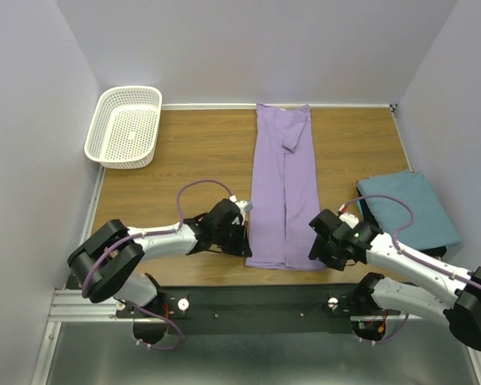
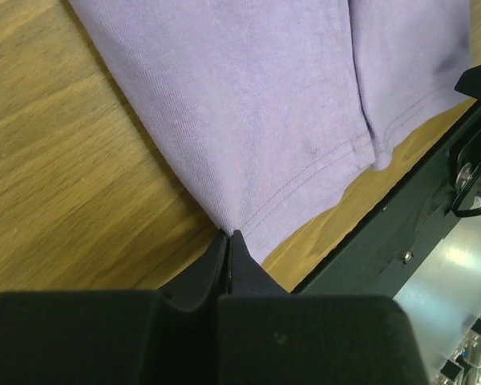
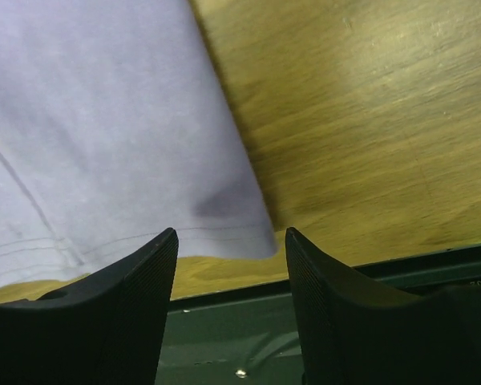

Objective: Fold and stack the t-shirts
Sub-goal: Fold the tshirt

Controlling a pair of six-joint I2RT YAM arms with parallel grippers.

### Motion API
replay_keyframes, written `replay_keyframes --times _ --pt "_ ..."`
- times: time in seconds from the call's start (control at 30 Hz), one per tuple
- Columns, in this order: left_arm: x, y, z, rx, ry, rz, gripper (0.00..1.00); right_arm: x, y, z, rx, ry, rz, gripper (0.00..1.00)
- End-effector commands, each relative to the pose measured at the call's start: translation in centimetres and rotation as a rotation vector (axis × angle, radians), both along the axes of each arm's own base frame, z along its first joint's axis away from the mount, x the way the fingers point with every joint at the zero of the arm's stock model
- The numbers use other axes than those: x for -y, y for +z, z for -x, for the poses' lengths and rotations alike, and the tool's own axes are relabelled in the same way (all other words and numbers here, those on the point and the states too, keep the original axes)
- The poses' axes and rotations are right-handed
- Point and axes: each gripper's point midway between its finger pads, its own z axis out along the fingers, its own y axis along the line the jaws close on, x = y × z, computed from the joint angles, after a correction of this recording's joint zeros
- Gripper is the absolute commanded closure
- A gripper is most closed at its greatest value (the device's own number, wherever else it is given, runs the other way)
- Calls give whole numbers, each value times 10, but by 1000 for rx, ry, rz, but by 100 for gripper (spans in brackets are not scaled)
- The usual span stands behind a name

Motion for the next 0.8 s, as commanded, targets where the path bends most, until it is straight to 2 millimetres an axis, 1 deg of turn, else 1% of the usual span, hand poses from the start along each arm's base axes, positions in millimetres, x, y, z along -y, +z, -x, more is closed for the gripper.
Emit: replay_keyframes --times 0.0,0.03,0.07,0.13,0.2,0.23,0.27,0.3,0.33,0.4,0.43,0.5,0.53,0.57,0.63,0.7,0.73,0.77 --pt "-14 0 11 -18 -35 -70 100 3 -13 14 -65 -17 -2 37" --pt "-15 0 13 -24 -37 -73 100 2 -18 17 -79 -12 -9 40" --pt "-15 0 13 -23 -37 -72 100 -4 -19 16 -78 -3 -40 41" --pt "-18 -2 16 -31 -36 -80 100 -4 -25 17 -87 2 -36 43" --pt "-19 -3 17 -37 -36 -80 100 -11 -26 16 -89 20 -63 46" --pt "-19 -3 18 -41 -34 -80 100 -14 -26 16 -92 31 -76 52" --pt "-19 -3 19 -47 -37 -75 100 -20 -27 16 -91 43 -101 55" --pt "-18 -2 20 -50 -38 -72 100 -21 -27 17 -94 49 -107 57" --pt "-19 -2 21 -53 -40 -71 100 -23 -26 16 -91 55 -116 63" --pt "-20 -2 23 -59 -39 -70 100 -23 -26 17 -93 62 -123 68" --pt "-22 -2 25 -64 -36 -70 100 -25 -25 20 -104 68 -134 78" --pt "-23 -2 29 -80 -41 -63 100 -27 -25 23 -106 74 -154 84" --pt "-25 -4 33 -88 -43 -65 100 -28 -24 25 -110 79 -163 91" --pt "-28 -6 37 -104 -40 -72 100 -29 -23 27 -111 87 -174 95" --pt "-29 -3 41 -108 -42 -60 100 -32 -22 29 -110 101 -182 98" --pt "-27 1 44 -113 -46 -46 100 -39 -17 36 -124 134 -201 99" --pt "-26 5 43 -105 -46 -39 100 -42 -9 31 -110 140 -201 100" --pt "-25 8 40 -92 -43 -42 100 -40 -5 23 -74 146 -178 99"
